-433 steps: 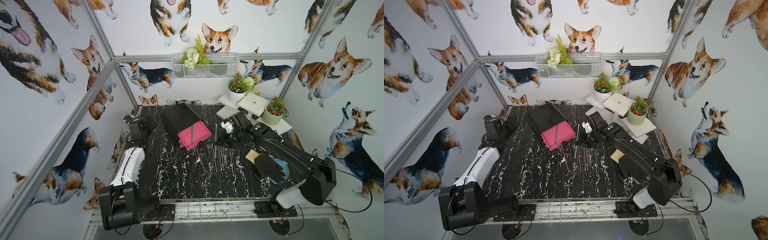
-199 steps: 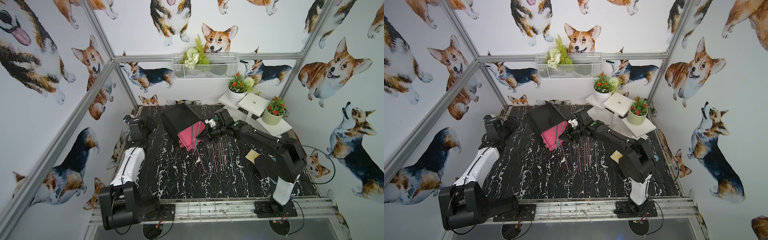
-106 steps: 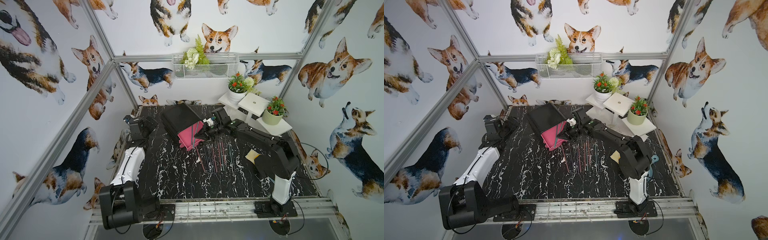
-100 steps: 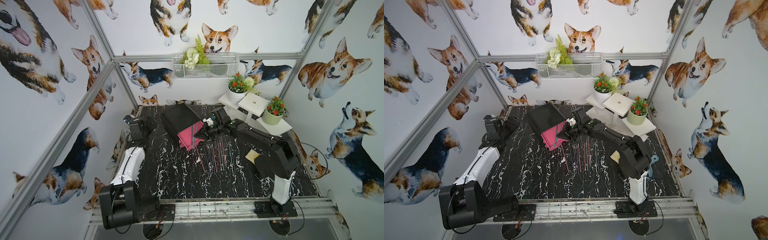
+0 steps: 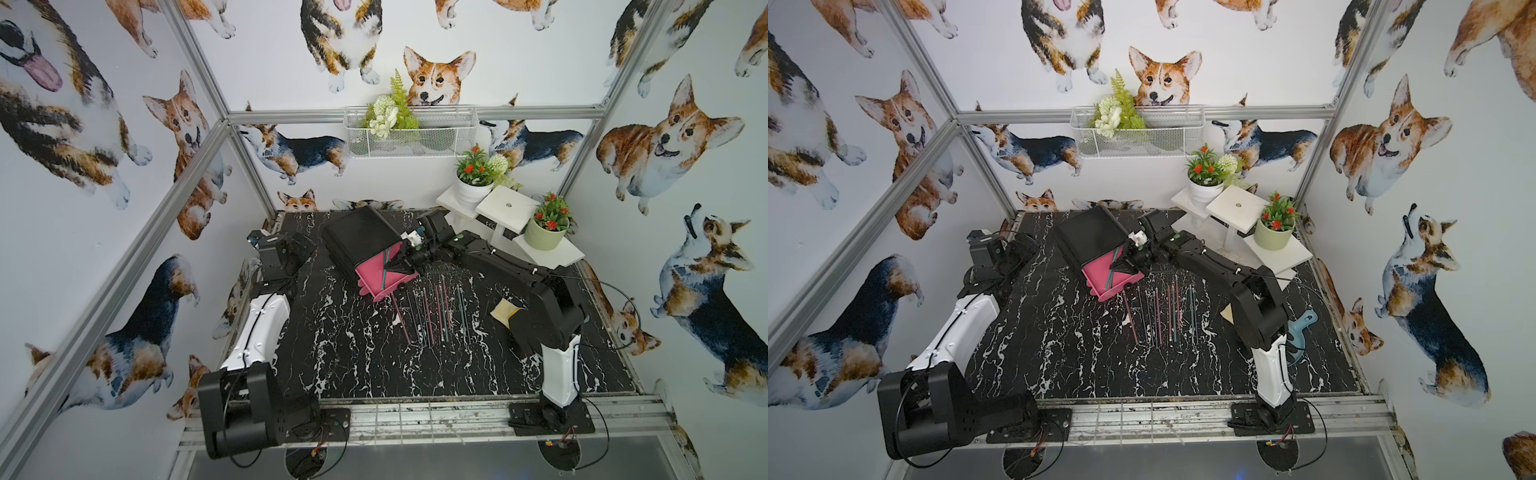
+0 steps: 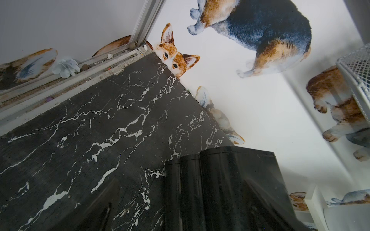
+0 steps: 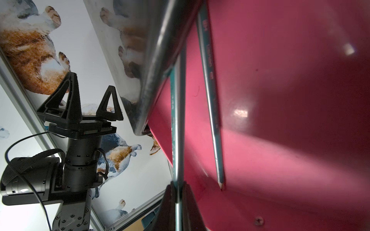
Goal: Please place the pencils in the drawer according to their color
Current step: Place the pencil in the drawer.
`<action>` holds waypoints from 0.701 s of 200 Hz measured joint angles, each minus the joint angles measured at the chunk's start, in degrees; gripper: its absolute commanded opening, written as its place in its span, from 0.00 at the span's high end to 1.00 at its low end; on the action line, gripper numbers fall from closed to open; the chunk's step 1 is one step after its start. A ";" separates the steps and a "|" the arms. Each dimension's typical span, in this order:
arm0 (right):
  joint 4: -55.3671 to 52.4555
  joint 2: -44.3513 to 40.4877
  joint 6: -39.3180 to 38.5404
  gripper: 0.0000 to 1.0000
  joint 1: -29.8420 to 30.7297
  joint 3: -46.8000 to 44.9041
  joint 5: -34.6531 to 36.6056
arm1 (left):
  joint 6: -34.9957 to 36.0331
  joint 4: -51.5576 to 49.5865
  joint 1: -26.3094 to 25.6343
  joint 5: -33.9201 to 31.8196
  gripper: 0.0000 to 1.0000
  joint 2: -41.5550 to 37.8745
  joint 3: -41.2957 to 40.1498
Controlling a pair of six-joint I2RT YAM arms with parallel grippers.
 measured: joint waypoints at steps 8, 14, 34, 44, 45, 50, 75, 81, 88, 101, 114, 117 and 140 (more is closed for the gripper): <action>-0.46 0.15 -0.24 1.00 -0.04 0.20 0.20 | 0.00 0.00 0.00 0.00 0.00 0.00 0.00; -0.70 0.28 -0.39 1.00 -0.09 0.33 0.24 | 0.00 0.02 0.00 0.00 0.00 0.00 0.00; -0.96 0.94 -0.83 1.00 -0.26 0.85 0.76 | 0.00 0.02 0.00 0.00 0.00 0.00 0.00; -1.03 1.27 -0.92 1.00 -0.26 1.25 0.98 | 0.00 0.02 0.00 0.00 0.00 0.00 0.00; -1.05 1.29 -0.94 1.00 -0.26 1.27 0.98 | 0.00 0.02 0.00 0.00 0.00 0.00 0.00; -1.05 1.42 -1.07 1.00 -0.26 1.44 1.03 | 0.00 0.02 0.00 0.00 0.00 0.00 0.00; -1.07 1.99 -1.05 1.00 -0.26 2.10 1.25 | 0.00 0.04 0.00 0.00 0.00 0.00 -0.04; -1.07 2.10 -1.03 1.00 -0.26 2.21 1.27 | 0.00 0.04 0.00 0.00 0.00 0.00 -0.07; -1.07 2.25 -1.03 1.00 -0.26 2.32 1.31 | 0.00 0.04 0.00 0.00 0.00 0.00 -0.07; -1.07 2.60 -0.98 1.00 -0.26 2.56 1.36 | 0.00 0.04 0.00 0.00 0.00 0.00 -0.07; -1.03 3.08 -0.94 1.00 -0.26 2.97 1.36 | 0.00 0.04 0.00 0.00 0.00 0.00 -0.13; -1.03 3.17 -0.90 1.00 -0.26 3.04 1.36 | 0.00 0.04 0.00 -0.02 0.00 0.00 -0.13; -1.03 3.82 -0.76 0.99 -0.26 3.50 1.44 | 0.00 0.04 0.00 -0.02 0.00 -0.07 -0.15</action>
